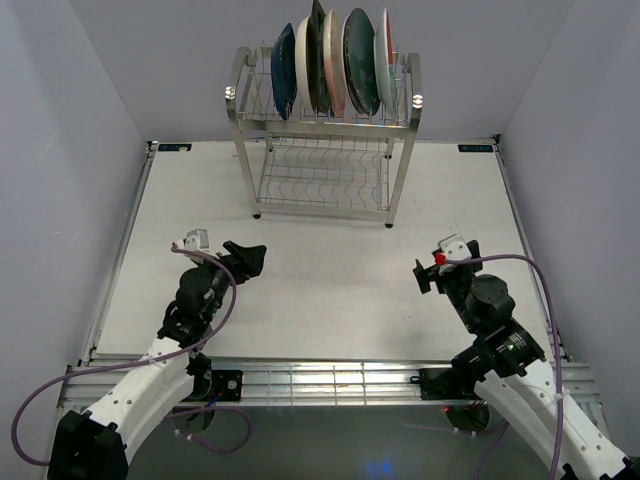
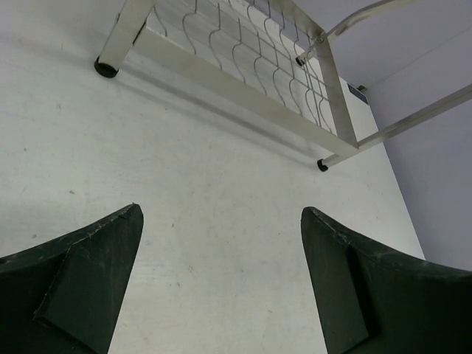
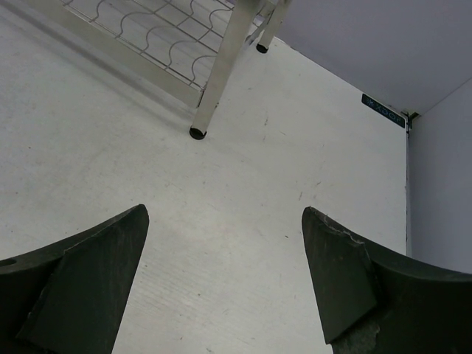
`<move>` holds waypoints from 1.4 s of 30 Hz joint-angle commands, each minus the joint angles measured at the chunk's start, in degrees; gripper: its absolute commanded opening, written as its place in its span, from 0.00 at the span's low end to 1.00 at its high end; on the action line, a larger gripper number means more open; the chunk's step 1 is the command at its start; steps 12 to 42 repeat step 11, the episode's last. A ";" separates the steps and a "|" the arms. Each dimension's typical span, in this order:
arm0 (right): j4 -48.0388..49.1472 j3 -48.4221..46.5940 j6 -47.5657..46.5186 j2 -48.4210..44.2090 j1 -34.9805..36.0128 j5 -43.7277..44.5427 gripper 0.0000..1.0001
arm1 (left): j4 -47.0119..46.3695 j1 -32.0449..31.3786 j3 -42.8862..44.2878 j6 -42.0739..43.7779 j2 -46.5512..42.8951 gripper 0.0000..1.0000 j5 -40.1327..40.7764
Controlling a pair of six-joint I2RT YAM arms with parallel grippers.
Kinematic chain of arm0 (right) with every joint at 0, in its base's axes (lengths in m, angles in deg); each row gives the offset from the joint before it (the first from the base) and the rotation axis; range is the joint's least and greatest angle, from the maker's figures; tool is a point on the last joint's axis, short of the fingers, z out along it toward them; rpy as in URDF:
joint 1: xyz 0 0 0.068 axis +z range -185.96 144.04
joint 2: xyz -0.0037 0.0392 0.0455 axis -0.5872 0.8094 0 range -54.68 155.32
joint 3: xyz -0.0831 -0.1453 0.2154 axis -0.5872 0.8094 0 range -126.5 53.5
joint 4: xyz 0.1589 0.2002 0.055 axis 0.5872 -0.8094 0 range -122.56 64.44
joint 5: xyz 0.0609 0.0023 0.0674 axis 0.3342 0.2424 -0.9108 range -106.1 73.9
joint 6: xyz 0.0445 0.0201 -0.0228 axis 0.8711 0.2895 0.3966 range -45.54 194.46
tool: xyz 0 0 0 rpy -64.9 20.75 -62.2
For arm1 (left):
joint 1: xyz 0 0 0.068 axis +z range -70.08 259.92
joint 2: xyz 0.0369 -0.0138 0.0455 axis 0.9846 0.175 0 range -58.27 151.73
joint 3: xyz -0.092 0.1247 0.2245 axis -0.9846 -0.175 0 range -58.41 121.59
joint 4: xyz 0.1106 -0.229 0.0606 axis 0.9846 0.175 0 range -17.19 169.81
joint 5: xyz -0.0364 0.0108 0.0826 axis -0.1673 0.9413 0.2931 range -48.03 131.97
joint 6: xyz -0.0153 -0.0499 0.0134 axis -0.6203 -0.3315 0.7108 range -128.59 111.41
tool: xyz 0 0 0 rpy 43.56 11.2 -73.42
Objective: Load the plates into the dish rack
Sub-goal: Reset both arms
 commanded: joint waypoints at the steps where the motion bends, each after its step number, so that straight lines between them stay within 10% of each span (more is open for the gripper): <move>1: 2.49 0.73 -0.70 0.04 -0.45 1.97 0.90 | -7.92 0.13 -5.33 -2.11 -1.11 0.98 -2.57; 42: 2.75 0.90 -0.61 0.74 -0.54 2.50 0.90 | -14.36 0.13 -10.80 2.11 -2.34 0.98 -1.26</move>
